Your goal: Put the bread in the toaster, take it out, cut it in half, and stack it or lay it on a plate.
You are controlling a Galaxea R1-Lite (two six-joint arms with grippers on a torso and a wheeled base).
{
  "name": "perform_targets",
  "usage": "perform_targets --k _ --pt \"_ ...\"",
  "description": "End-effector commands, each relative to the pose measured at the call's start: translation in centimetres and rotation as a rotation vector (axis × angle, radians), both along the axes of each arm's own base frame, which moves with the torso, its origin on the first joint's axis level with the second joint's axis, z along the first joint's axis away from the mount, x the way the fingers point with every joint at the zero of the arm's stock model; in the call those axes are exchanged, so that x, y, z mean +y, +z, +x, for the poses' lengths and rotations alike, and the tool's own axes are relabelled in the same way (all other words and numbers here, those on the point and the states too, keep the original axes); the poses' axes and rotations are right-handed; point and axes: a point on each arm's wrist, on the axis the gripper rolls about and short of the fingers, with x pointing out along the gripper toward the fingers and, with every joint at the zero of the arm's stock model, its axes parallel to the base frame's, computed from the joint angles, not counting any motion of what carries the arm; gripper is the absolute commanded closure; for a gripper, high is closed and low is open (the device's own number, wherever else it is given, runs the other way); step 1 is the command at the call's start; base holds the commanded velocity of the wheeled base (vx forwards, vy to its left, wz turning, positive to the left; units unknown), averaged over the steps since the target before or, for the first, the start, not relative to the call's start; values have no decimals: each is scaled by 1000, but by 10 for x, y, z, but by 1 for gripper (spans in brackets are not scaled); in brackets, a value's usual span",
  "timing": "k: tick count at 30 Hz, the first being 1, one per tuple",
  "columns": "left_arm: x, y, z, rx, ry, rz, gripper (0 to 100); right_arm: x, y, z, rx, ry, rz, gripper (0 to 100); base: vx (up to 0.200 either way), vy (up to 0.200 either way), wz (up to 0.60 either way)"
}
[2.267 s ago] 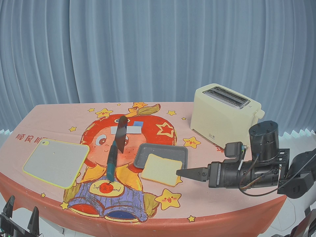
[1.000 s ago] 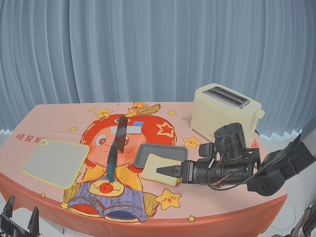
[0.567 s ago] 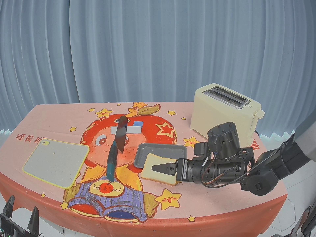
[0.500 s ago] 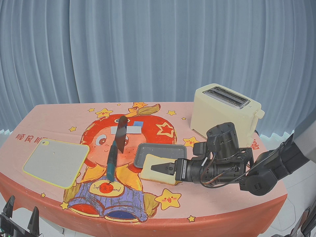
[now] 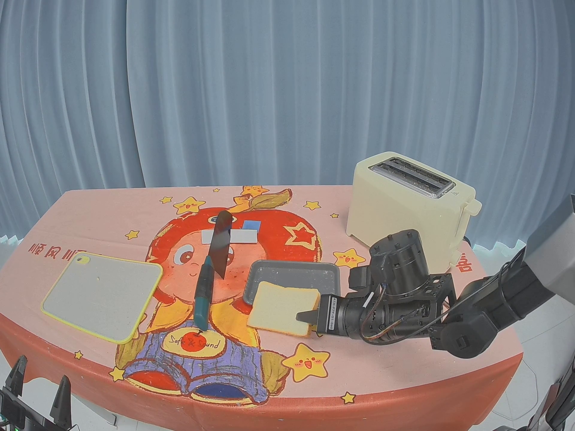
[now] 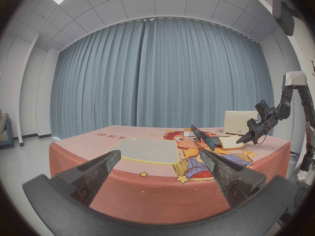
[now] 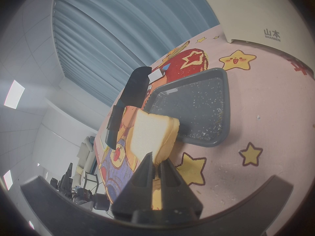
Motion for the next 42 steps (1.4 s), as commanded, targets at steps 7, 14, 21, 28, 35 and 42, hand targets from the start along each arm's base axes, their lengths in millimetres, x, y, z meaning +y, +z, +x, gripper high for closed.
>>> perform_targets --k 7,14,21,28,35,42 --pt "0 -5 1 12 1 0 0 6 22 -12 -60 -5 33 100 0 0 0" --pt "0 -5 1 10 -1 0 0 -3 55 -22 -127 -9 96 100 0 0 0" --pt "0 -5 1 12 1 0 0 -16 74 -31 -165 -19 133 100 0 0 0" --pt "0 -5 1 12 1 0 0 -36 87 -48 -192 -31 152 100 0 0 0" --pt "0 -5 1 12 -1 0 0 -54 105 -58 -245 -60 176 100 0 0 0" --pt "0 -5 1 12 1 0 0 -75 118 -59 -307 -105 183 100 0 0 0"
